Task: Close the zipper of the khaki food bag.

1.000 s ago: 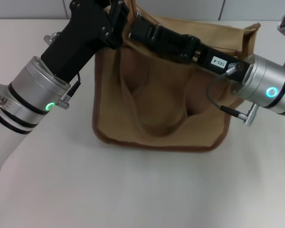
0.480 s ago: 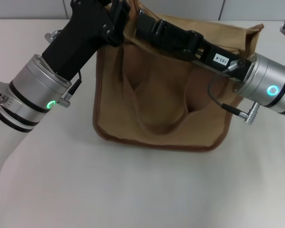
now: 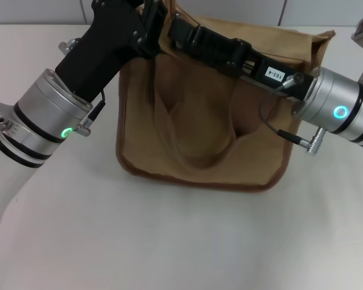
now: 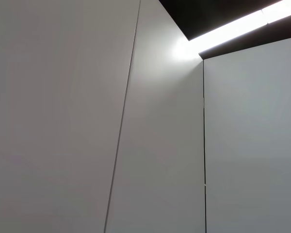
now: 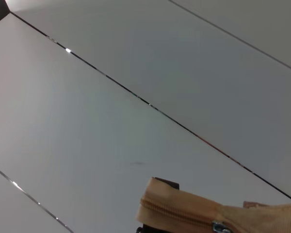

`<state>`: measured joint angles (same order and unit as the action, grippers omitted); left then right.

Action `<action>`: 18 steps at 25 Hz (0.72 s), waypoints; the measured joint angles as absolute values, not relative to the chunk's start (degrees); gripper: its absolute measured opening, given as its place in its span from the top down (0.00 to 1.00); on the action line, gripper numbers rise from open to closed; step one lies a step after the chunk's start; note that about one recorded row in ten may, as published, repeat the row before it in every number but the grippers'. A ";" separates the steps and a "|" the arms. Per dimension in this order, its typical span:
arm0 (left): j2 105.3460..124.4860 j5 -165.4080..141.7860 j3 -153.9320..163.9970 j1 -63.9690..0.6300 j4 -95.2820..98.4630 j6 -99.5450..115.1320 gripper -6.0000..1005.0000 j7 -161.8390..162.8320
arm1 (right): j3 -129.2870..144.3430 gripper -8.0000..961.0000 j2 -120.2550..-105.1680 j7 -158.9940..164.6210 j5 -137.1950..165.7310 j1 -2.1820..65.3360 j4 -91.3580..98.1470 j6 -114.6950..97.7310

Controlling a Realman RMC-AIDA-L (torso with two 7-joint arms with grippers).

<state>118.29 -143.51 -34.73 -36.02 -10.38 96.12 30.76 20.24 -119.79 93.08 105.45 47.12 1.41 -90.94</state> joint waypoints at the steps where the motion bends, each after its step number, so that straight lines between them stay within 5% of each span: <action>1: 118.30 -143.51 -34.72 -36.04 -10.38 96.05 0.95 30.77 | 20.26 0.18 -119.80 93.08 105.46 47.17 1.41 -90.86; 6: 118.30 -143.40 -34.81 -36.01 -10.39 96.00 0.95 30.77 | 20.13 0.19 -119.79 93.09 105.47 46.64 1.40 -90.80; 18: 118.34 -143.52 -35.34 -35.52 -10.37 95.98 0.94 30.78 | 19.73 0.45 -119.80 93.18 105.48 45.99 1.39 -91.23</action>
<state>118.34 -143.52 -35.34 -35.52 -10.37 95.98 30.78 19.74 -119.80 93.18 105.48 45.99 1.39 -91.23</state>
